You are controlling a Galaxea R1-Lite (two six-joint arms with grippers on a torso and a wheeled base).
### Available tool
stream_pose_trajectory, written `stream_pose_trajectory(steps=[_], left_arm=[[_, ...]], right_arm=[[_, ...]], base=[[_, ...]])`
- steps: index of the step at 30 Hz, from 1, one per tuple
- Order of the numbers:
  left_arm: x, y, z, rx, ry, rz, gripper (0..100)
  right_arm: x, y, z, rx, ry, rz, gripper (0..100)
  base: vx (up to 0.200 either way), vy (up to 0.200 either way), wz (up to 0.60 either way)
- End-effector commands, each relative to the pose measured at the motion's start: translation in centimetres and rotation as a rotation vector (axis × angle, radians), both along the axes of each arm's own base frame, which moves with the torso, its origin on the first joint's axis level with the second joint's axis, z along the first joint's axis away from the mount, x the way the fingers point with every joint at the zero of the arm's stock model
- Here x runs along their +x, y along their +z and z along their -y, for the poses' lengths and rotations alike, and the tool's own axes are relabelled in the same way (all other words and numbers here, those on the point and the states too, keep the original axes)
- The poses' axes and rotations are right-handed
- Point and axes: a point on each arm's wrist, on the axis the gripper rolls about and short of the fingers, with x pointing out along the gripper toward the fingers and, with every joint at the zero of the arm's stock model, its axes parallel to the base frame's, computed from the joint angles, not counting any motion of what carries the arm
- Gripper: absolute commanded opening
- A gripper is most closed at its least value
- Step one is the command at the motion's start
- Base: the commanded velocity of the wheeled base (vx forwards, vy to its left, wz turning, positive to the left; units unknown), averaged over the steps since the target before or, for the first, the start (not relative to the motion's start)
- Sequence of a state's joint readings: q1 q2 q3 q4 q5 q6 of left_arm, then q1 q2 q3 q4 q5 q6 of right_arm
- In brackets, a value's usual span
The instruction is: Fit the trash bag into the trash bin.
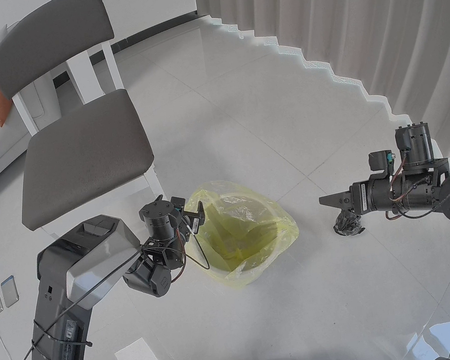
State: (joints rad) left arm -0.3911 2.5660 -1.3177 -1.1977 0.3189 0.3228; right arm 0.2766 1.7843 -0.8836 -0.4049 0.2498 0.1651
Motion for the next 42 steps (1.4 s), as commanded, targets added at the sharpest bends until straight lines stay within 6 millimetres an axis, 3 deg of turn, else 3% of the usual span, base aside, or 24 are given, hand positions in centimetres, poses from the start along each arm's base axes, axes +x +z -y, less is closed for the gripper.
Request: stream_pose_trajectory(steps=[1, 10, 18, 26, 35, 42], left_arm=[[-1.6, 3.1, 0.3, -0.053, -0.022, 0.034, 100], [-2.8, 4.3, 0.5, -0.088, -0.049, 0.05, 100], [-6.0, 7.1, 0.3, -0.11, -0.085, 0.101, 100], [-8.0, 8.4, -0.1, -0.116, -0.111, 0.112, 100], [-9.1, 8.2, -0.3, -0.134, -0.126, 0.123, 100], [-12.0, 8.9, -1.9, -0.105, -0.353, 0.033, 100]], right_arm=[[3.6, -1.7, -2.0, 0.009, 0.028, -0.034, 100], [8.2, -4.0, -4.8, 0.012, 0.056, -0.029, 100], [10.4, -2.8, -8.4, -0.005, 0.11, -0.056, 100], [10.3, -2.4, -9.6, -0.041, 0.145, -0.073, 100], [9.8, -2.2, -10.4, -0.075, 0.134, -0.071, 100], [9.1, -1.6, -10.0, -0.092, 0.125, -0.106, 100]], base=[[0.0, 0.0, 0.0], [0.0, 0.0, 0.0], [0.0, 0.0, 0.0], [0.0, 0.0, 0.0], [0.0, 0.0, 0.0], [0.0, 0.0, 0.0]])
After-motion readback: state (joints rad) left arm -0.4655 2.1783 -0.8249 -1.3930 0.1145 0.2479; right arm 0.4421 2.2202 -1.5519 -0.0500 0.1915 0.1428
